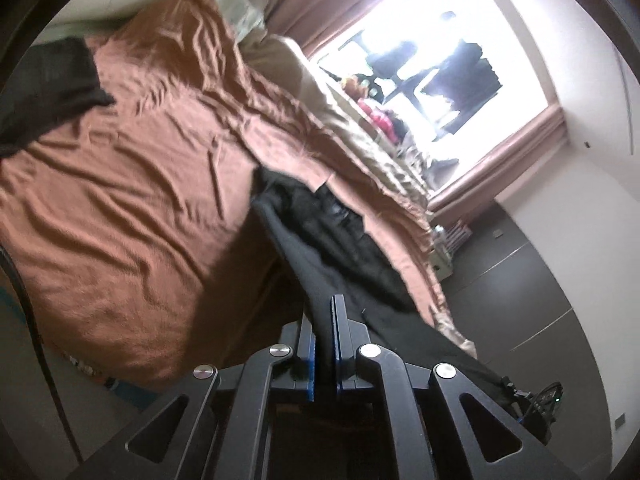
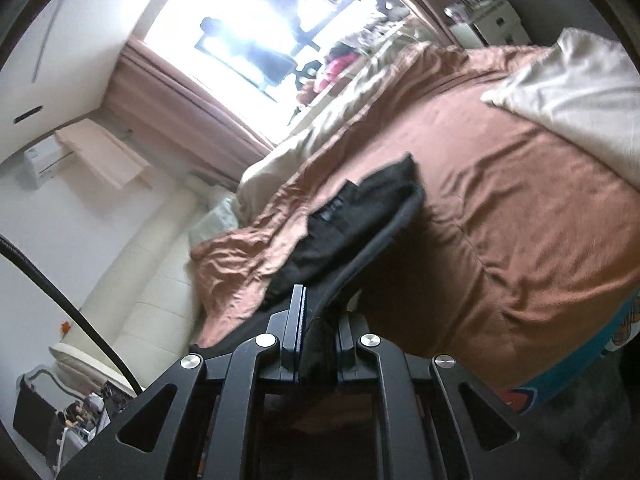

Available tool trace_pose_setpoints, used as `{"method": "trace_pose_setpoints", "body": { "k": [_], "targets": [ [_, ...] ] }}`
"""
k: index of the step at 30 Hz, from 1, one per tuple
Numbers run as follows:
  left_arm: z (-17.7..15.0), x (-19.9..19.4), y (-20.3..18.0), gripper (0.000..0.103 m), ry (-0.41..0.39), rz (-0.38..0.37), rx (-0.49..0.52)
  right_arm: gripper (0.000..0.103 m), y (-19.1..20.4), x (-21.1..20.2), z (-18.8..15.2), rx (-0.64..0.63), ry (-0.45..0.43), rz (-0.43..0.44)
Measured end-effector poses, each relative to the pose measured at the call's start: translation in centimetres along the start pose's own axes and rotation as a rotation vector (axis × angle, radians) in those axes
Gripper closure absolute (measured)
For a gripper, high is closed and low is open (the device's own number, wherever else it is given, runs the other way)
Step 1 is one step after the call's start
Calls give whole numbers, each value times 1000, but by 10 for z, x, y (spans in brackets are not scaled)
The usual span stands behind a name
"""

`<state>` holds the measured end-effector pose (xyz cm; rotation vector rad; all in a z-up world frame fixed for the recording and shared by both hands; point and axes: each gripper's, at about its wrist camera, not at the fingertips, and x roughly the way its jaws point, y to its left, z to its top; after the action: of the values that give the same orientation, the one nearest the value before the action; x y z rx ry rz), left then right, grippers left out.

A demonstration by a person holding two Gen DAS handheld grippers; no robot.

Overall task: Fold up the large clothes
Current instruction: 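Grasp the shirt hem with both tools and lift it toward the collar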

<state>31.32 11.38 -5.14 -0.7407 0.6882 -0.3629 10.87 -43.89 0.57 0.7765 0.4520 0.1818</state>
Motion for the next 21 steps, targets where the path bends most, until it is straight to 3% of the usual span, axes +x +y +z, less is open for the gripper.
{"method": "trace_pose_setpoints", "body": {
  "k": [21],
  "targets": [
    [-1, -156, -75, 97, -241, -115, 90, 95, 46, -89, -24, -113, -136, 178]
  ]
}}
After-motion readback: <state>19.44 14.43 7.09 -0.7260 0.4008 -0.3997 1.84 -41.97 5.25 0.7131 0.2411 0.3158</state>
